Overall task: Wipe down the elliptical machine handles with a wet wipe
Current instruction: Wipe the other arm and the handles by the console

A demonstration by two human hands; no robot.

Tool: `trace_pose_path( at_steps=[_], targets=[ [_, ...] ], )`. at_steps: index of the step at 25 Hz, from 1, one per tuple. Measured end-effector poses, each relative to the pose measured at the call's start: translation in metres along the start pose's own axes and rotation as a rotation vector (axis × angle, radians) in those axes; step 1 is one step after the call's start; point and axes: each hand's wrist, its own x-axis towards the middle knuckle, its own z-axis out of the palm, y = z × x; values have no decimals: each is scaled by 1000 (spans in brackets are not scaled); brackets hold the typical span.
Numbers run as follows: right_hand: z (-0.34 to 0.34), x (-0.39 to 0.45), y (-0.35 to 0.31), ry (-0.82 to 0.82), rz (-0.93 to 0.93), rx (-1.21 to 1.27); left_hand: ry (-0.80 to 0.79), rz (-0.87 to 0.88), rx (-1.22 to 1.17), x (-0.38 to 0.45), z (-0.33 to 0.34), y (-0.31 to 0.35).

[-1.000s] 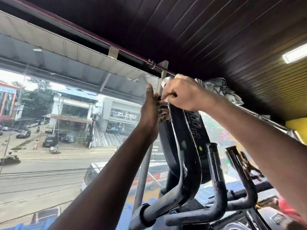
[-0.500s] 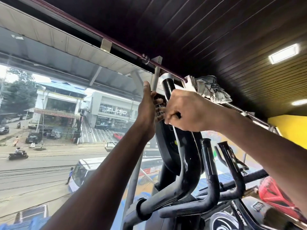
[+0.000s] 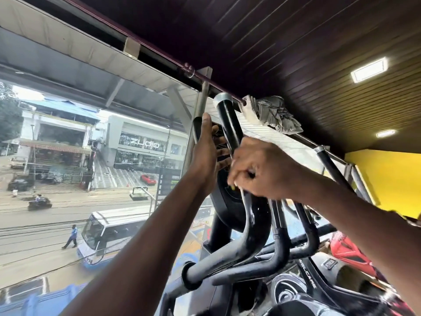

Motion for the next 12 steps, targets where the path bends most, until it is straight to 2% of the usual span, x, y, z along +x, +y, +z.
trace_pose_path(
  at_steps=[3, 5, 9, 12],
  targets=[
    [1, 23, 18, 306, 289, 86, -15, -13, 12, -3, 7, -7],
    [13, 6, 8, 422, 380, 146, -55, -29, 39, -6, 8, -13],
    [32, -52, -34, 506, 344, 293, -94, -50, 44, -13, 3, -22],
    [22, -31, -18, 592, 528, 252, -83, -62, -29, -15, 6, -28]
  ],
)
